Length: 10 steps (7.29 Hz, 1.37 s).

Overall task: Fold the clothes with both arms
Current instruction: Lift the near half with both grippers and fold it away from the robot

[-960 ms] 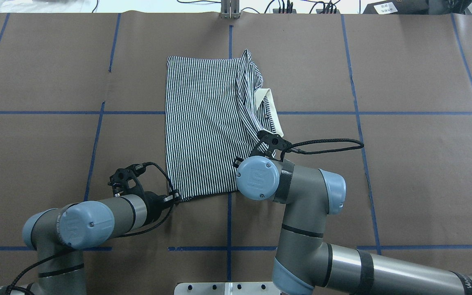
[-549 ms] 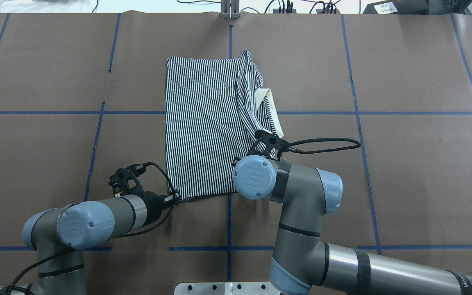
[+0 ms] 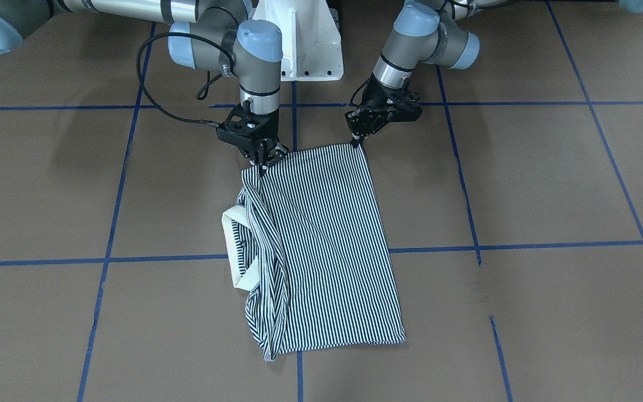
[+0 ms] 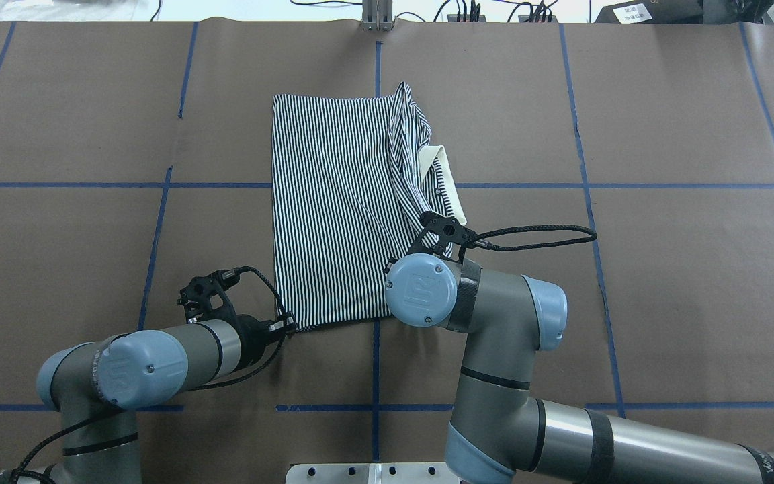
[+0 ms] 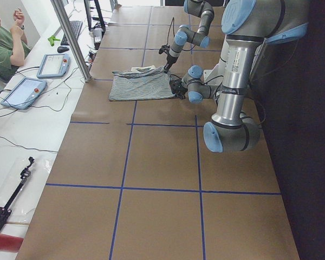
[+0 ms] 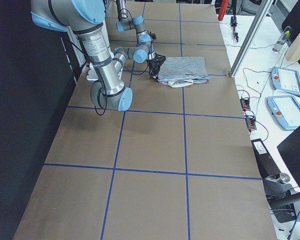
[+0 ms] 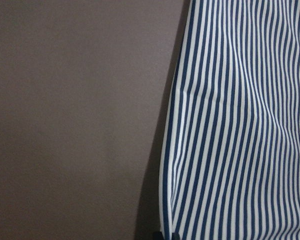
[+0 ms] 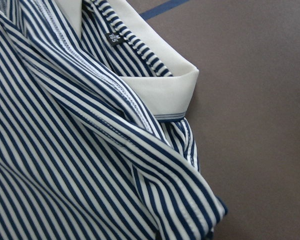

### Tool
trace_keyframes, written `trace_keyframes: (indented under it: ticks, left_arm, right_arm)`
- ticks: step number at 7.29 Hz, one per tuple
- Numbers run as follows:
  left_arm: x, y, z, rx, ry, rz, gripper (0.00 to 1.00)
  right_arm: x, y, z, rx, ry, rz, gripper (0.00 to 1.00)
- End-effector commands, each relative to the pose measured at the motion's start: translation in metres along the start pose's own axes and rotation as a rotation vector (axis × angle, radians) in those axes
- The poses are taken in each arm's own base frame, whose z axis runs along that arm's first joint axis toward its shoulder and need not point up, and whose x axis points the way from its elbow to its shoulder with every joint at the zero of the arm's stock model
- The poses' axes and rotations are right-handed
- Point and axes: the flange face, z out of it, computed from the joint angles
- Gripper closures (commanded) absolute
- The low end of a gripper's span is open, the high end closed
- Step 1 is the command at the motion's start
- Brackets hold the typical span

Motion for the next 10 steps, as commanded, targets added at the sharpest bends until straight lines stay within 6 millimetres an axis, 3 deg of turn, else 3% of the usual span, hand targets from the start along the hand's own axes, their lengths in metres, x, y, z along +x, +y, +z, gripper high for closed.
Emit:
trace_keyframes:
  ticks: [1, 2, 4, 5, 6, 7, 8, 9, 10]
  left_arm:
    - [0.033, -0.003, -0.059, 0.001, 0.004, 0.035, 1.00]
    - [0.056, 0.001, -0.105, -0.004, -0.016, 0.040, 1.00]
    - [0.079, 0.008, -0.202, -0.081, -0.034, 0.028, 1.00]
    - [0.082, 0.007, -0.237, -0.093, -0.038, 0.028, 1.00]
    - [0.086, 0.009, -0.241, -0.107, -0.052, 0.029, 1.00]
    - [0.095, 0.015, -0.215, -0.105, -0.079, 0.039, 1.00]
    - [0.108, 0.021, -0.173, -0.090, -0.121, 0.054, 1.00]
    - [0.114, 0.013, -0.137, -0.064, -0.162, 0.097, 1.00]
    - [0.116, -0.006, -0.125, -0.031, -0.175, 0.127, 1.00]
  right_arm:
    - [0.016, -0.008, -0.045, -0.010, -0.034, 0.003, 1.00]
    - [0.023, -0.013, -0.085, -0.010, -0.028, 0.003, 1.00]
    - [0.058, 0.011, -0.184, -0.067, -0.029, -0.032, 1.00]
    - [0.070, 0.016, -0.210, -0.087, -0.031, -0.018, 1.00]
    - [0.068, 0.020, -0.206, -0.087, -0.024, -0.024, 1.00]
    - [0.063, 0.025, -0.185, -0.073, 0.016, -0.037, 1.00]
    - [0.054, 0.027, -0.163, -0.056, 0.023, -0.043, 1.00]
    - [0.039, 0.019, -0.136, -0.041, 0.005, -0.053, 1.00]
    - [0.027, 0.003, -0.104, -0.017, 0.004, -0.038, 1.00]
